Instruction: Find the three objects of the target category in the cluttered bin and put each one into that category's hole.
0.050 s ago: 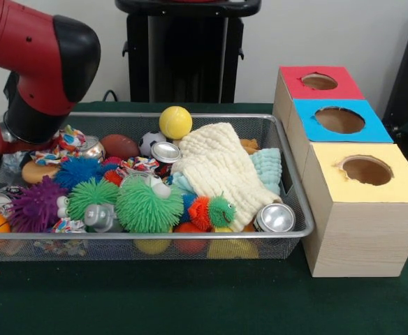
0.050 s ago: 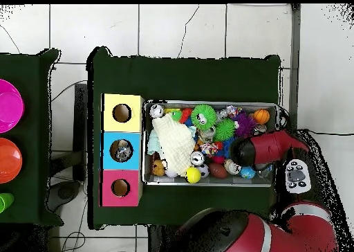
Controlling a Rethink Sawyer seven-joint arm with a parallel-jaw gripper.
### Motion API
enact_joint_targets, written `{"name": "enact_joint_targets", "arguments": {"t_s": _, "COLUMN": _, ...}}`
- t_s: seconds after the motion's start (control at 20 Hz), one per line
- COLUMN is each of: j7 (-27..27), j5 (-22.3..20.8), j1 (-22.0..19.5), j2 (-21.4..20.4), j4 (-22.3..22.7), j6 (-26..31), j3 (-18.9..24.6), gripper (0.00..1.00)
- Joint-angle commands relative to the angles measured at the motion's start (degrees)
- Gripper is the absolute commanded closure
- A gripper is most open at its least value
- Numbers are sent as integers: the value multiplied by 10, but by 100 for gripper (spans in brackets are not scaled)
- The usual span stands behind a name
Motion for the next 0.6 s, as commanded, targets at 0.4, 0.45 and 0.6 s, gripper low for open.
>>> {"name": "enact_joint_targets", "arguments": {"t_s": 0.4, "j7": -82, "j5": 13, "j1": -61, "j2": 93, "j4": -71, "j6": 15, "j3": 86, "gripper": 0}}
{"name": "enact_joint_targets", "arguments": {"t_s": 0.45, "j7": -91, "j5": 21, "j1": -59, "j2": 101, "j4": -82, "j6": 51, "j3": 84, "gripper": 0}}
{"name": "enact_joint_targets", "arguments": {"t_s": 0.6, "j7": -113, "j5": 46, "j1": -58, "j2": 125, "j4": -112, "j6": 143, "j3": 84, "gripper": 0}}
